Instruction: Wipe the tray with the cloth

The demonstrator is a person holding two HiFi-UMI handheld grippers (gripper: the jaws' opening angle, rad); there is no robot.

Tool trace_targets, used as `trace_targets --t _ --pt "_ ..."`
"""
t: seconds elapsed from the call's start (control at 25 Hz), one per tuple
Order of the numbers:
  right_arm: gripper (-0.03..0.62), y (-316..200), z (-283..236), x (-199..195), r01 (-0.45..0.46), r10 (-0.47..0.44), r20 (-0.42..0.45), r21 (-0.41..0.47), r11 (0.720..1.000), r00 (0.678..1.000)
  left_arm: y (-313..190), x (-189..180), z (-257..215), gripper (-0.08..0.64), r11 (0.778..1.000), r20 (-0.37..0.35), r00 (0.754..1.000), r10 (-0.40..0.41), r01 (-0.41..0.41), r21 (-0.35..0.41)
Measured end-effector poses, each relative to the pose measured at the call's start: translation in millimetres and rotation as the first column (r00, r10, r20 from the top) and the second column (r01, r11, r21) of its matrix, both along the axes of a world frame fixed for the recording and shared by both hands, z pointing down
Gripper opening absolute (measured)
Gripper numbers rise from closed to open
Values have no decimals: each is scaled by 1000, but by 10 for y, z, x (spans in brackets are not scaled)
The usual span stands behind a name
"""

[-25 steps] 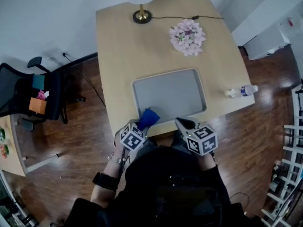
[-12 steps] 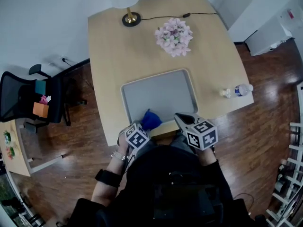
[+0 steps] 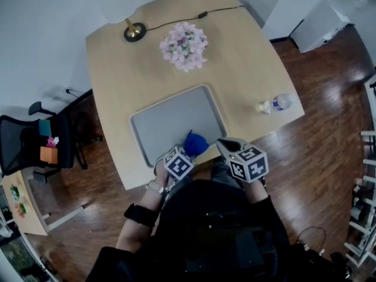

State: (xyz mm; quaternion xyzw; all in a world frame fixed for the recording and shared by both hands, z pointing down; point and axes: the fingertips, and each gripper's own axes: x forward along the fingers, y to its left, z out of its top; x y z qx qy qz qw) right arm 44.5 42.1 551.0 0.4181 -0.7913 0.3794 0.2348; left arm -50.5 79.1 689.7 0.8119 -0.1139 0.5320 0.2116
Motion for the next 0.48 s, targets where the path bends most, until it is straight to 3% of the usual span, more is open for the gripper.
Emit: trace_targets --t 0.16,0.48 --pt "-2 46 113 337 -45 43 -43 -44 998 998 -96 361 -65 96 1000 6 1000 29 -29 0" --pt "-2 104 180 861 -84 82 -31 -58 995 996 -187 966 -75 97 999 -3 999 49 -48 23"
